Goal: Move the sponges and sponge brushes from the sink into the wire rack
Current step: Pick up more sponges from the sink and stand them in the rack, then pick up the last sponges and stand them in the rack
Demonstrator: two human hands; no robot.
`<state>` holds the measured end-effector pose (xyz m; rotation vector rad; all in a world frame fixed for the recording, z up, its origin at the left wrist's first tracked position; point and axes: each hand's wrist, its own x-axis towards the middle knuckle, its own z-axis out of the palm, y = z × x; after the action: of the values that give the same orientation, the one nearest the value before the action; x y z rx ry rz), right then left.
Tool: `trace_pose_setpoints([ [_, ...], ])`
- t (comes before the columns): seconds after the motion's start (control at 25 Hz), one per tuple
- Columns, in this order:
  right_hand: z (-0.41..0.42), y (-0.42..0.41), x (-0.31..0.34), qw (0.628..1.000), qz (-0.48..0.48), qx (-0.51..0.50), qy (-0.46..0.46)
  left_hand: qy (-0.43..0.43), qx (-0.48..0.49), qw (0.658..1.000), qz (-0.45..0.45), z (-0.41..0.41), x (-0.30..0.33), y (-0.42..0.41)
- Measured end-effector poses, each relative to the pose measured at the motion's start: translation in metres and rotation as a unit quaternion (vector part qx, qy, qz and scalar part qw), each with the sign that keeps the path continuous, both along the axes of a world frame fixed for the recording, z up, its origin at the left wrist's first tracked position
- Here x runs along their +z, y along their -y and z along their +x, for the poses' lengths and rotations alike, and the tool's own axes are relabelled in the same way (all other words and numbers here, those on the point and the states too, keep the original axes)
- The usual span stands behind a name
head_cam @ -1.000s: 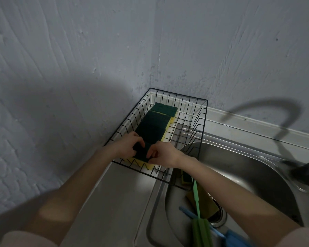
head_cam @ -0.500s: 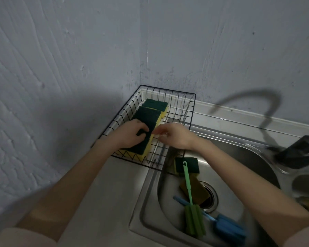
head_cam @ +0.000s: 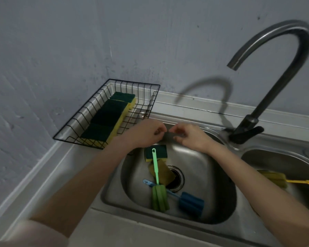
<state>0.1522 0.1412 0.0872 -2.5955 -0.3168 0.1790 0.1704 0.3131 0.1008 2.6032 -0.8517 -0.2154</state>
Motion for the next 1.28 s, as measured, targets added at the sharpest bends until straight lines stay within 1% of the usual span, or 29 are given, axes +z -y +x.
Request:
trace_pose_setpoints([
  [0.16, -0.005, 0.027, -0.022, 0.999, -0.014, -0.007, -0.033, -0.056, 0.01, 0.998, 0.01, -0.009, -0.029, 0.033],
  [0.32, -0.002, 0.045, -0.048, 0.997, -0.026, -0.008, -0.067, -0.131, 0.04, 0.99, 0.017, -0.012, -0.075, 0.053],
  [0.52, 0.015, 0.051, -0.081, 0.992, -0.014, -0.012, -0.127, -0.204, 0.088, 0.974, 0.043, -0.014, -0.125, 0.066],
  [0.6, 0.026, 0.05, -0.096, 0.989, -0.014, -0.016, -0.144, -0.22, 0.101, 0.97, 0.032, -0.013, -0.142, 0.071],
  [0.68, 0.037, 0.048, -0.11, 0.987, -0.019, -0.013, -0.157, -0.223, 0.119, 0.968, 0.016, -0.011, -0.155, 0.074],
  [0.8, 0.058, 0.044, -0.134, 0.985, -0.031, -0.012, -0.172, -0.225, 0.145, 0.963, 0.037, -0.003, -0.177, 0.079],
  [0.96, 0.08, 0.035, -0.165, 0.982, -0.046, 0.0, -0.182, -0.251, 0.149, 0.95, 0.113, 0.005, -0.205, 0.08],
  [1.08, 0.088, 0.025, -0.183, 0.983, -0.022, 0.024, -0.182, -0.237, 0.132, 0.946, 0.178, 0.008, -0.219, 0.077],
  [1.28, 0.09, 0.008, -0.202, 0.985, 0.01, 0.021, -0.171, -0.211, 0.125, 0.942, 0.229, 0.009, -0.224, 0.081],
])
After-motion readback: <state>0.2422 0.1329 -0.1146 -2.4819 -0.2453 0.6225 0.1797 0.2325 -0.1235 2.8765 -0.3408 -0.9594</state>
